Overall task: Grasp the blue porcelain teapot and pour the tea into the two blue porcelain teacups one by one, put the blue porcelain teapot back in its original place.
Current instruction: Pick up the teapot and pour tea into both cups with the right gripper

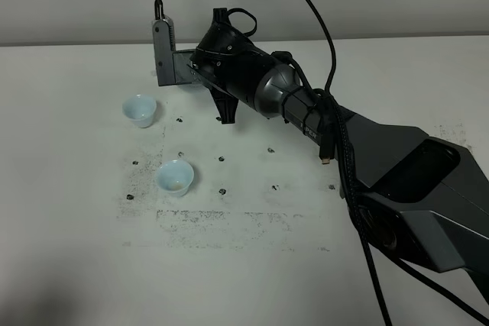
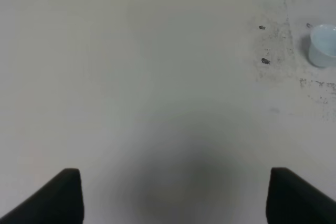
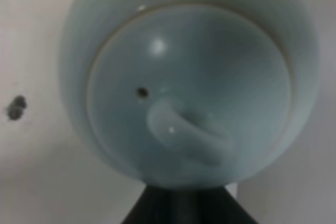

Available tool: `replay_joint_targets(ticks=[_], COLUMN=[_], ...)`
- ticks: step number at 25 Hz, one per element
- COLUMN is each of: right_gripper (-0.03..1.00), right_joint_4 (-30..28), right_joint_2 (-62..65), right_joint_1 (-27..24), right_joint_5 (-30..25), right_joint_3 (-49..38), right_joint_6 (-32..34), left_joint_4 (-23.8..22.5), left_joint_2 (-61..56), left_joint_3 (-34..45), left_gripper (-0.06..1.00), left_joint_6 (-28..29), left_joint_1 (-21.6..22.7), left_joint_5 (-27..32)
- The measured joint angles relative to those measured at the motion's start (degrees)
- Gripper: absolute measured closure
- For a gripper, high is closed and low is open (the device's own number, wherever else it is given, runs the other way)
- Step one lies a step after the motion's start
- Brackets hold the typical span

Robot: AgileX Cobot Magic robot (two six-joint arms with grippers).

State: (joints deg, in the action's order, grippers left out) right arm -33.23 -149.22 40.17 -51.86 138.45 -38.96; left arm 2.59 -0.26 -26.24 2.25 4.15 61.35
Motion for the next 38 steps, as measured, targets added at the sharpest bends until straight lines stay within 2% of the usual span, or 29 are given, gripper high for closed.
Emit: replay_joint_targets(ticks=[5,17,29,34,38], right_gripper=[0.91,0.91,0.91,0.91,0.91], right_joint_4=[-2.6,-4.5,-10.3,-14.1,-14.8], right_joint_2=[0.0,-1.0,-3.4,-3.4,-3.4], right_joint_1=[0.6,2.7,2.9,2.9,2.9], right_joint_5=[1.1,3.1,7.3,7.7,7.8], right_joint_3=[0.0,0.0,0.0,0.0,0.0], right_joint_6=[0.0,-0.1,2.9,4.1,4.3], left_joint_4=[0.0,0.0,0.0,0.0,0.0], left_joint_2=[0.0,0.0,0.0,0.0,0.0], left_joint_3=[0.0,0.0,0.0,0.0,0.0], left_gripper=[0.26,0.26,0.26,0.26,0.26], left_joint_6=[0.0,0.0,0.0,0.0,0.0], left_joint_1=[0.0,0.0,0.0,0.0,0.0], left_joint_5=[0.0,0.0,0.0,0.0,0.0])
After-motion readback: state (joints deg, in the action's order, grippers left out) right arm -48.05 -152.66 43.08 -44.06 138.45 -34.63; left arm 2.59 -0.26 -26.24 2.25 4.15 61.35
